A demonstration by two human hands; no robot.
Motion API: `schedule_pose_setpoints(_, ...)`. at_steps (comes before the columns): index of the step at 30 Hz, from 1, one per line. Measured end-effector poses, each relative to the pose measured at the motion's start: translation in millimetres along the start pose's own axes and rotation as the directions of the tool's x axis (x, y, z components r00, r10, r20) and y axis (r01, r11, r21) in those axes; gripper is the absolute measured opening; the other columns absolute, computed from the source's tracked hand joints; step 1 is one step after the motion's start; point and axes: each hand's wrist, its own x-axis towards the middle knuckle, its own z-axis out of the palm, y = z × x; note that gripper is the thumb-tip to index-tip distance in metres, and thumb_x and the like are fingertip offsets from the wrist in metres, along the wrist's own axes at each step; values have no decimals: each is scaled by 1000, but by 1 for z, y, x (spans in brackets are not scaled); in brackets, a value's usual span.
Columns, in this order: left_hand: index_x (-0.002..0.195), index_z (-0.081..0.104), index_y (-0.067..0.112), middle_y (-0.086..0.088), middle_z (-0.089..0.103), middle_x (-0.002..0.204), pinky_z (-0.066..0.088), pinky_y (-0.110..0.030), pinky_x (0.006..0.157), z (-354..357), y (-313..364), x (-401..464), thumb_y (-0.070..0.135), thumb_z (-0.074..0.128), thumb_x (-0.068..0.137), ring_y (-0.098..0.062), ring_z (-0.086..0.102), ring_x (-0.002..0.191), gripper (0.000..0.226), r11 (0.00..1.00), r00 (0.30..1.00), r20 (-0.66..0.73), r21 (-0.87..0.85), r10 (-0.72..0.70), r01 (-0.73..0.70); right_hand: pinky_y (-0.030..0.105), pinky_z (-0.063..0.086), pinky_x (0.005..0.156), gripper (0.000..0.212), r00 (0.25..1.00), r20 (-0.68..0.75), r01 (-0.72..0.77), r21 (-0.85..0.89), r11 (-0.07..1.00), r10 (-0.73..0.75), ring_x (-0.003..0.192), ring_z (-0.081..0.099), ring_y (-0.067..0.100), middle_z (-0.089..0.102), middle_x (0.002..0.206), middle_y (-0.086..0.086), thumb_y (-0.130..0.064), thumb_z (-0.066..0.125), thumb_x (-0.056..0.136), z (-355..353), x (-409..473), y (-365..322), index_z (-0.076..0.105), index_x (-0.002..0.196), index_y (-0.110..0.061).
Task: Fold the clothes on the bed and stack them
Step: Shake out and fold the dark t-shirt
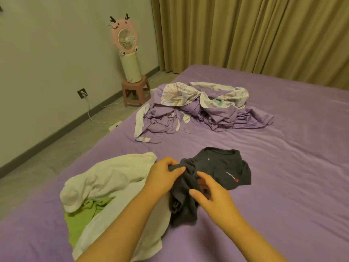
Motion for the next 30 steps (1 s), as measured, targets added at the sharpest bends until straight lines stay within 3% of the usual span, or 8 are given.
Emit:
schedule_pose_setpoints(5, 74, 61, 12, -5, 62, 71, 46, -37, 65, -15, 95, -44, 28, 70, 81, -21, 57, 68, 19, 988, 989, -62, 87, 134, -128, 27, 41, 103, 59, 999, 4, 41, 30, 999, -41, 120, 46, 3, 47, 128, -16, -43, 64, 85, -42, -36, -52, 42, 138, -28)
schedule_pose_setpoints(9, 84, 53, 9, -11, 56, 77, 45, -29, 60, -23, 177, -87, 29, 65, 89, -18, 54, 66, 23, 969, 999, -11, -243, 50, -52, 22, 48, 90, 10, 973, -186, 139, 8, 990, -135, 97, 57, 1, 60, 105, -16, -28, 62, 90, -95, -79, -86, 60, 94, -36)
schedule_pose_setpoints(11, 90, 52, 10, -10, 60, 84, 51, -28, 57, -27, 213, -112, 30, 61, 92, -19, 61, 72, 22, 941, 998, 26, -336, 57, -45, 11, 45, 82, 18, 954, -260, 171, 53, 984, -151, 93, 57, -1, 61, 102, -15, -21, 61, 91, -127, -104, -103, 58, 82, -37)
schedule_pose_setpoints(13, 93, 52, 13, -13, 63, 92, 53, -28, 55, -31, 246, -138, 33, 60, 93, -21, 64, 77, 22, 928, 994, 43, -364, 99, -77, 13, 45, 83, 10, 945, -299, 184, 155, 970, -132, 100, 57, 2, 60, 108, -12, -20, 62, 90, -160, -129, -119, 57, 93, -28)
schedule_pose_setpoints(18, 97, 59, 11, -11, 67, 87, 58, -34, 70, -36, 313, -211, 39, 65, 88, -22, 67, 79, 30, 914, 981, 101, -390, 163, -112, 26, 40, 97, 52, 949, -252, 250, 228, 941, -191, 116, 44, 2, 47, 125, -17, -31, 67, 85, -226, -196, -159, 42, 129, -37)
schedule_pose_setpoints(24, 91, 59, 5, -8, 65, 73, 53, -23, 53, -33, 359, -285, 27, 66, 89, -12, 67, 56, 23, 834, 972, 157, -548, 174, -61, 23, 51, 89, 24, 938, -246, 300, 219, 928, -245, 102, 58, 2, 61, 106, -17, -22, 64, 89, -263, -258, -182, 57, 108, -34)
schedule_pose_setpoints(27, 102, 59, 2, -11, 68, 83, 59, -27, 60, -37, 367, -311, 13, 62, 91, -17, 70, 69, 16, 762, 969, 164, -646, 185, -36, 39, 56, 86, 9, 942, -279, 263, 256, 930, -189, 91, 65, 16, 68, 93, -1, -16, 59, 92, -278, -284, -185, 64, 92, -24)
schedule_pose_setpoints(30, 112, 57, 0, -16, 66, 99, 58, -22, 59, -40, 371, -329, 13, 61, 92, -17, 66, 81, 24, 830, 973, 98, -543, 210, -125, 31, 57, 80, 9, 938, -295, 250, 214, 944, -182, 91, 65, 19, 68, 93, 1, -19, 57, 94, -294, -304, -186, 66, 93, -20)
